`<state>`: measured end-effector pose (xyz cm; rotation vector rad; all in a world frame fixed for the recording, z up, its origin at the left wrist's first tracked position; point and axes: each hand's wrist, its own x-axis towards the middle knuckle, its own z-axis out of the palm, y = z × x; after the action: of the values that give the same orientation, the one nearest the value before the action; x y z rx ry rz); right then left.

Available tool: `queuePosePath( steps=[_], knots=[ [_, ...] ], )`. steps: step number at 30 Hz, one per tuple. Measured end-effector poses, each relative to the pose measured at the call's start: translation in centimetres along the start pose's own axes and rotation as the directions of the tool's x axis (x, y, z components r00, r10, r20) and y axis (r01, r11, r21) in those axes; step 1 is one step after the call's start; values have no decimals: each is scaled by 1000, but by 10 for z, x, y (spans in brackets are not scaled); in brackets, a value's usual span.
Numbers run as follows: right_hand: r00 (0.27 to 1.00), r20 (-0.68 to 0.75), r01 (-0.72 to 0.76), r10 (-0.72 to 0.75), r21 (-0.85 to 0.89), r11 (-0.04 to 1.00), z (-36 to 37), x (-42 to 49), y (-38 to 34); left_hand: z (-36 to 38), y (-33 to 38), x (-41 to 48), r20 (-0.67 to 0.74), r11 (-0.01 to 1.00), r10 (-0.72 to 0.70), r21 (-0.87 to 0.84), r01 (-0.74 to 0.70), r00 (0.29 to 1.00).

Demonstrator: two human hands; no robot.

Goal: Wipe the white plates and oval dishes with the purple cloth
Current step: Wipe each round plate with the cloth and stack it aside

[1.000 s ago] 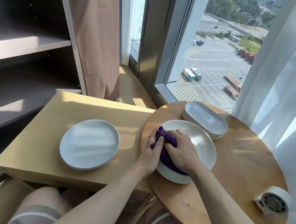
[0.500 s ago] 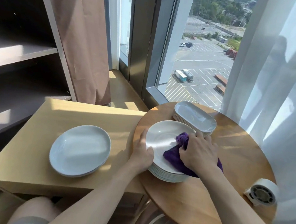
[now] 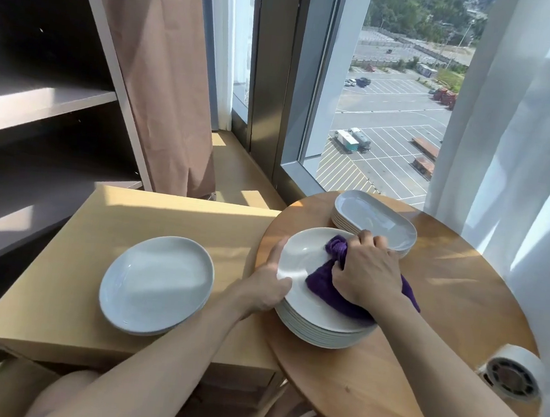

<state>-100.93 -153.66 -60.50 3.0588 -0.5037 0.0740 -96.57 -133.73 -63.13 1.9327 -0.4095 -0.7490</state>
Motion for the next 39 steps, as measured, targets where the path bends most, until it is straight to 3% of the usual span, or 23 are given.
queuePosePath(
  steps=[8, 15, 25, 33, 36, 39],
  knots=[
    [1000, -9, -3, 5, 238, 971, 8, 2, -44, -5, 3, 3, 23, 995, -11, -103, 13, 1000],
    [996, 12, 86, -91, 234, 968, 11, -8, -59, 3, 3, 1, 4, 953, 9, -303, -7, 1000],
    [978, 94, 152, -188, 302, 941, 1, -23, -51, 5, 0, 4, 5, 937, -19, -350, 20, 1000],
    [952, 207, 158, -228, 306, 939, -12, -39, -28, 12, -10, 11, -88, 986, -19, -167, 4, 996],
    [971, 199, 88, -133, 219, 972, -12, -45, -18, 11, -9, 13, -95, 994, -15, -107, 5, 995],
    [994, 102, -32, 28, 40, 999, -9, -47, -8, 11, -14, 17, -115, 1000, -5, -31, 1, 993]
  ],
)
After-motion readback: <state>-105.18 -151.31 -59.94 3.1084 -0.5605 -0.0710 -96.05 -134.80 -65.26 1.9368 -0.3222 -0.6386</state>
